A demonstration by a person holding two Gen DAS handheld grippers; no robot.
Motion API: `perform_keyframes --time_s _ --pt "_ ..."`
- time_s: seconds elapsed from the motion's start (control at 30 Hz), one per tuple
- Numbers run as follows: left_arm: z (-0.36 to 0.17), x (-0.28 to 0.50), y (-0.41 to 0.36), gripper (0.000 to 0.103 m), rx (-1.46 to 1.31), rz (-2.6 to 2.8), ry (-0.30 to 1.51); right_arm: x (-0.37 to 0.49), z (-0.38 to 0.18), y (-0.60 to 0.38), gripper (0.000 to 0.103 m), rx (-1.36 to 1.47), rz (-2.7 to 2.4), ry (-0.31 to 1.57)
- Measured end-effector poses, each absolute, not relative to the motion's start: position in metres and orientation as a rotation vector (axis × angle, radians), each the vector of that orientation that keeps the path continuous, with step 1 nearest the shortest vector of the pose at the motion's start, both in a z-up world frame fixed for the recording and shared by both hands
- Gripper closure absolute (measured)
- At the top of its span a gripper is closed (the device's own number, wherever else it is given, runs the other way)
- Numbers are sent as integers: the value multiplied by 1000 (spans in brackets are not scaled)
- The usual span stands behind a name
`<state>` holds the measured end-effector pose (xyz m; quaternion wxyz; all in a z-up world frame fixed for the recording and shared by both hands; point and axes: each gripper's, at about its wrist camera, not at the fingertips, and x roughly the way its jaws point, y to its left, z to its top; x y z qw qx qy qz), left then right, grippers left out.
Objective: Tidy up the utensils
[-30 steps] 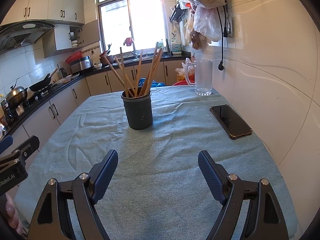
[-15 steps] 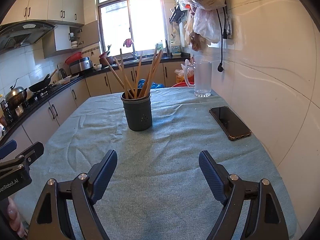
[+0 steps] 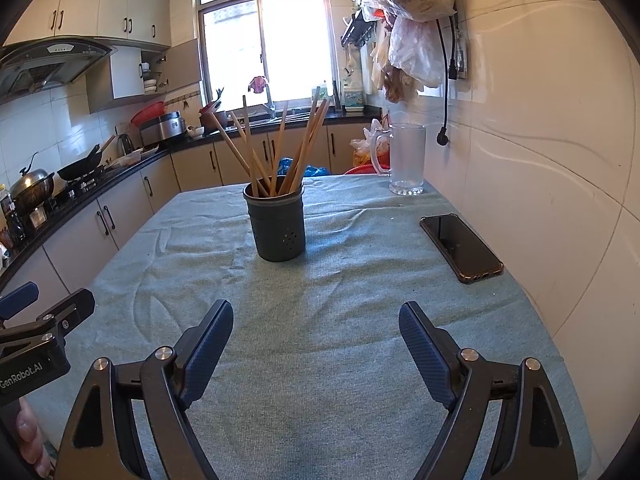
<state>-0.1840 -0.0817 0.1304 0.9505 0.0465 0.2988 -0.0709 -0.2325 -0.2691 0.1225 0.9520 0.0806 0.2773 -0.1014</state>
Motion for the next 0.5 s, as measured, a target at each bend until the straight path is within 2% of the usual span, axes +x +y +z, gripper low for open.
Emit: perform_keyframes --time_s 0.5 --pt "118 -175 -85 0 89 -157 653 -219 114 -263 14 144 -185 590"
